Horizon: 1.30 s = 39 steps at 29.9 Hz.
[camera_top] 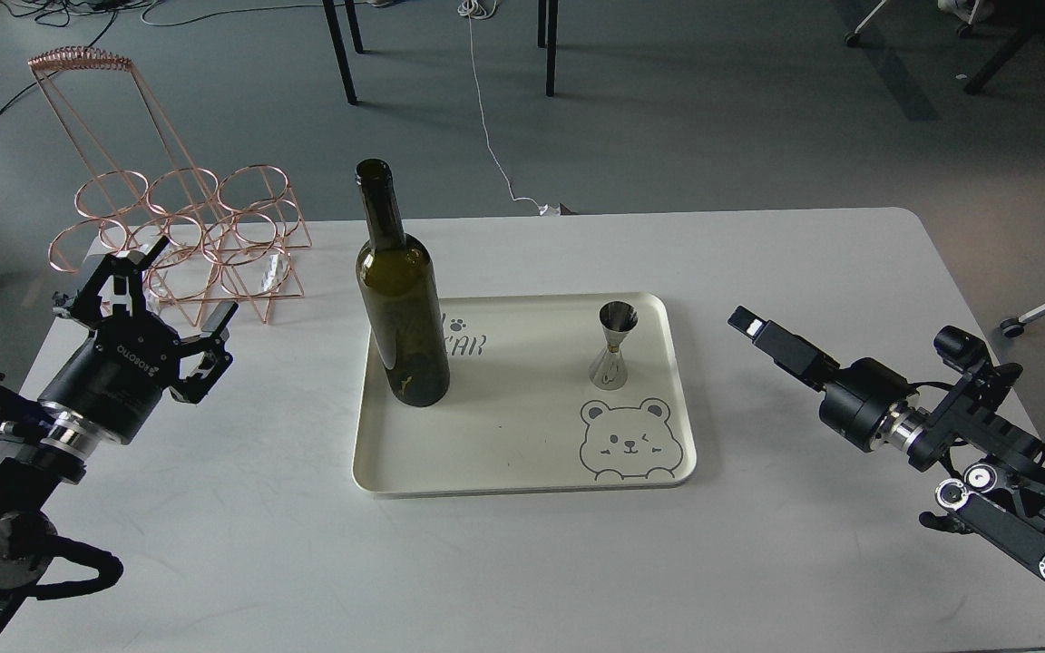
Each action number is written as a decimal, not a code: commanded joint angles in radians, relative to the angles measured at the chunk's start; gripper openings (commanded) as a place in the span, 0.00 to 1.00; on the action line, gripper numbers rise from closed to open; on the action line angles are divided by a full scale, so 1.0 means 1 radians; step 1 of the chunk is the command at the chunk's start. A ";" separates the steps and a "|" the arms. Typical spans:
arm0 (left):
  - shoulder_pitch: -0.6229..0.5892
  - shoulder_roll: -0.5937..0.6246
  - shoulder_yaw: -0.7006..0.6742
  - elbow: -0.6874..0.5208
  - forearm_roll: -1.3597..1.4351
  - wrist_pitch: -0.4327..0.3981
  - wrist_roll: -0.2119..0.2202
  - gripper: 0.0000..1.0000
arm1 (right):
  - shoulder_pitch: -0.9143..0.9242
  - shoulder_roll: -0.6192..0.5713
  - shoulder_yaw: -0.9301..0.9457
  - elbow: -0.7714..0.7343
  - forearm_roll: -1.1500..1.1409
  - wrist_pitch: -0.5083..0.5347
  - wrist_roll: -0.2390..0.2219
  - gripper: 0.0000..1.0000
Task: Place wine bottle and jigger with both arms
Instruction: 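Reach the right gripper to the steel jigger on the tray and grasp it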
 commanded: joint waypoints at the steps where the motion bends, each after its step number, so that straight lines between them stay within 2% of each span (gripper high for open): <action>1: 0.000 0.001 0.002 -0.002 -0.001 0.004 -0.002 0.98 | 0.002 0.020 -0.054 -0.041 -0.311 -0.210 0.000 0.99; 5: 0.000 0.001 0.002 -0.003 -0.003 0.004 -0.003 0.98 | 0.007 0.087 -0.059 -0.099 -0.489 -0.326 0.000 0.99; 9: 0.000 -0.001 0.002 -0.002 -0.001 0.006 -0.003 0.98 | 0.053 0.159 -0.060 -0.154 -0.592 -0.326 0.000 0.99; 13: 0.000 -0.001 0.002 -0.002 -0.003 0.006 -0.003 0.98 | 0.123 0.250 -0.072 -0.276 -0.671 -0.326 0.000 0.98; 17: 0.000 -0.001 0.000 -0.003 -0.003 0.006 -0.005 0.98 | 0.186 0.328 -0.146 -0.385 -0.672 -0.326 0.000 0.97; 25: 0.000 0.001 -0.001 -0.003 -0.003 -0.002 -0.005 0.98 | 0.252 0.465 -0.168 -0.529 -0.672 -0.326 0.000 0.91; 30: 0.000 0.001 -0.003 -0.003 -0.005 -0.004 -0.003 0.98 | 0.275 0.494 -0.192 -0.586 -0.672 -0.326 0.000 0.76; 39: 0.000 -0.001 -0.003 -0.003 -0.005 -0.004 -0.005 0.98 | 0.280 0.494 -0.194 -0.590 -0.671 -0.326 0.000 0.36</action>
